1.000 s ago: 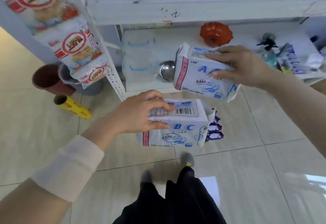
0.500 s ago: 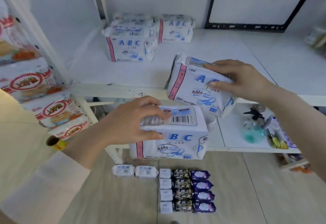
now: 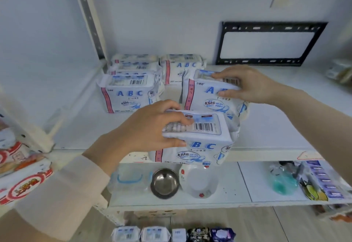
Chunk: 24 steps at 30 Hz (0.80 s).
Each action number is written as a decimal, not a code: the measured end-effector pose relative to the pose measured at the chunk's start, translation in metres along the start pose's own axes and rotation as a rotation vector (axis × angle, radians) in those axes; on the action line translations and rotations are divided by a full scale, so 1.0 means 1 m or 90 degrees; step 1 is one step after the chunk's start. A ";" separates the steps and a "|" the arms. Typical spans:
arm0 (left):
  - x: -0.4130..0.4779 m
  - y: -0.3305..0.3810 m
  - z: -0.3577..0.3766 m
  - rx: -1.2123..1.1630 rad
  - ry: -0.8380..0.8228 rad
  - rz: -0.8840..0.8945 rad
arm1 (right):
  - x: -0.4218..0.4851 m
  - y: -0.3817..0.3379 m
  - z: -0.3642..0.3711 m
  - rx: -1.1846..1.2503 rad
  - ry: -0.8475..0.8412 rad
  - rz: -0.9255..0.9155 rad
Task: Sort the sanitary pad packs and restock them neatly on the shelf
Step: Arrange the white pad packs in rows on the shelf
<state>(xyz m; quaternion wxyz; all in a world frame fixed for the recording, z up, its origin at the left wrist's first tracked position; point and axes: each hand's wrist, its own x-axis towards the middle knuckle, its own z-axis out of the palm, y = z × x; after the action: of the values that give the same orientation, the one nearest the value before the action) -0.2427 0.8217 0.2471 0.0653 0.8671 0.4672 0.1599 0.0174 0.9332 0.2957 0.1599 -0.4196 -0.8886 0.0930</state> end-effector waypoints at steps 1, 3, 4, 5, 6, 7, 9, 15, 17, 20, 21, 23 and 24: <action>0.008 -0.006 0.003 0.009 0.002 0.002 | 0.009 0.006 0.000 0.004 -0.002 0.007; 0.025 -0.018 0.008 0.028 0.007 -0.003 | 0.027 0.018 0.000 0.025 -0.002 0.011; 0.032 -0.023 0.011 0.035 0.004 -0.010 | 0.036 0.023 0.000 0.037 -0.001 0.010; 0.040 -0.028 0.014 0.041 0.002 -0.018 | 0.046 0.030 0.002 0.045 -0.002 0.008; 0.046 -0.032 0.016 0.041 0.005 -0.028 | 0.056 0.034 0.005 0.049 -0.005 -0.002; 0.053 -0.035 0.018 0.041 0.008 -0.040 | 0.067 0.040 0.009 0.053 -0.008 -0.008; 0.066 -0.039 0.020 0.049 -0.011 -0.070 | 0.085 0.050 0.017 0.059 -0.017 -0.027; 0.096 -0.054 0.017 0.080 -0.028 -0.077 | 0.129 0.071 0.039 0.048 -0.068 -0.050; 0.103 -0.060 0.017 0.087 -0.034 -0.092 | 0.139 0.074 0.044 0.058 -0.070 -0.058; 0.110 -0.065 0.018 0.101 -0.036 -0.102 | 0.149 0.076 0.049 0.048 -0.082 -0.056; 0.111 -0.066 0.018 0.102 -0.037 -0.103 | 0.151 0.077 0.051 0.045 -0.090 -0.051; 0.113 -0.068 0.018 0.103 -0.042 -0.108 | 0.153 0.079 0.055 0.052 -0.098 -0.048; 0.114 -0.068 0.018 0.106 -0.044 -0.110 | 0.154 0.080 0.057 0.058 -0.099 -0.048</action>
<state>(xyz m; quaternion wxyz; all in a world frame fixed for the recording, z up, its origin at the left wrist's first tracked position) -0.2320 0.9552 0.2372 0.0226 0.8312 0.5491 0.0842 -0.0378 1.1016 0.2508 0.1131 -0.3699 -0.9082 0.1597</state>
